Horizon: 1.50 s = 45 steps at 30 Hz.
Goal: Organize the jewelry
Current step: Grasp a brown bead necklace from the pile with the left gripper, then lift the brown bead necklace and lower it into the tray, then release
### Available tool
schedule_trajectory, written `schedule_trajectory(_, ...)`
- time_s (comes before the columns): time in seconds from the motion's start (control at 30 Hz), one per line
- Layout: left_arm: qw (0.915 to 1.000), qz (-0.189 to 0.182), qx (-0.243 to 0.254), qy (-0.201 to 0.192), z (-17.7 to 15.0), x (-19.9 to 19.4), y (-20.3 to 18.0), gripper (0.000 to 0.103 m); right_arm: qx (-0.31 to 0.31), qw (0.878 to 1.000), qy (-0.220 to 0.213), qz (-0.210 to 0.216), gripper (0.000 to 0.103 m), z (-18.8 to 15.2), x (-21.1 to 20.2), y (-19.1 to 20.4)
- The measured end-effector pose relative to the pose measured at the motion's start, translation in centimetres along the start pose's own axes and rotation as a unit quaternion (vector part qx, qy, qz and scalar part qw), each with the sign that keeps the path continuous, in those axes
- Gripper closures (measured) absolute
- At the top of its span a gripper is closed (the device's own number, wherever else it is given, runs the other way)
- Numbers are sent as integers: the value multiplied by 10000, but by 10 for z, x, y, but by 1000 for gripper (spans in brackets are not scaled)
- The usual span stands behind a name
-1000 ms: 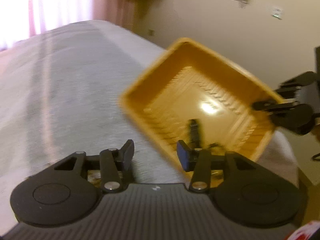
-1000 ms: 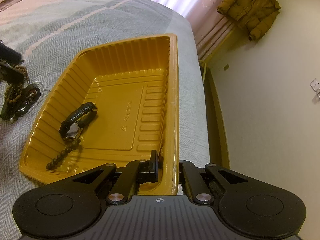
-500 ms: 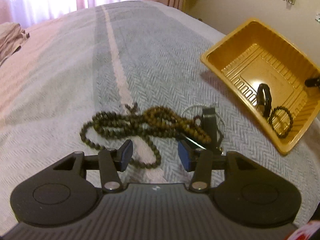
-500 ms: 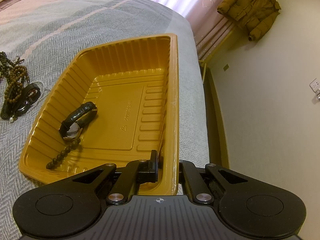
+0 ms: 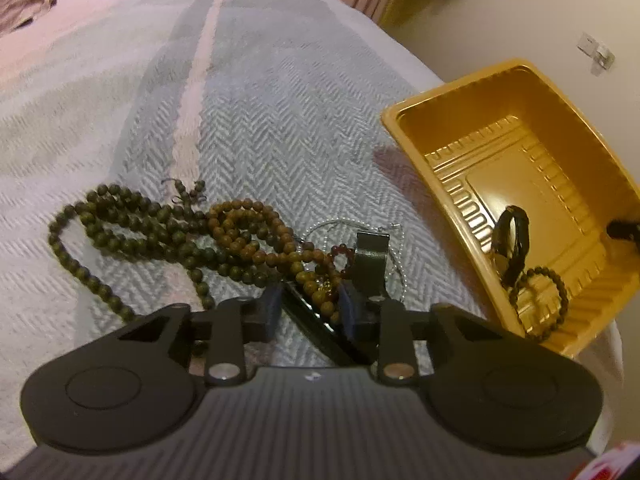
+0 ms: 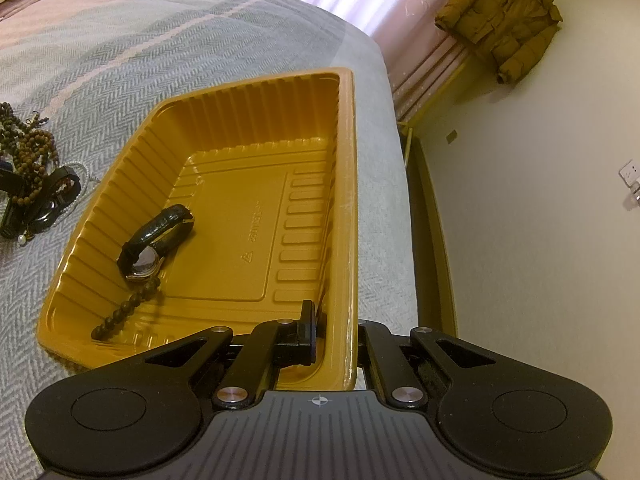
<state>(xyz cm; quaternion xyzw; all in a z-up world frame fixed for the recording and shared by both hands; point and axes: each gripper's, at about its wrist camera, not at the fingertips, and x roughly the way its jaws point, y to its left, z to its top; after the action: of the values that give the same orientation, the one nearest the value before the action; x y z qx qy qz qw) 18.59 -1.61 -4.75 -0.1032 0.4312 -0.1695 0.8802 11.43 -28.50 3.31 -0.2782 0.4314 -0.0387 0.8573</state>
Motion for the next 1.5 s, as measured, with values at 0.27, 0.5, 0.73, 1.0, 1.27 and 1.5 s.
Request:
schedule_trajectory(0.27,9998,88,187,36,1,-1,0,96,-3,10000,-3,-7,98,0,0,0)
schedule_trajectory(0.5,9984,64,550,-71,16,-26,-2,97,1,10000,-12,-10,98,0,1,-1)
schedule_trajectory(0.73,9942,8,1047,-234,43,-50,-12,97,-6,10000,-22,-13,99,0,1,-1)
schedule_trajectory(1.0,9864,-27,1572,-488,71,-72,-37,97,-14,10000,-29,-15,99,-1,0,0)
schedule_trajectory(1.27,9714,-71,2278,-667,91,-87,-76,97,-20,10000,-29,-7,99,-1,0,0)
schedule_trajectory(1.5,9600,-443,2653,-780,104,-90,-121,97,-24,10000,-43,5,99,-2,-1,-1)
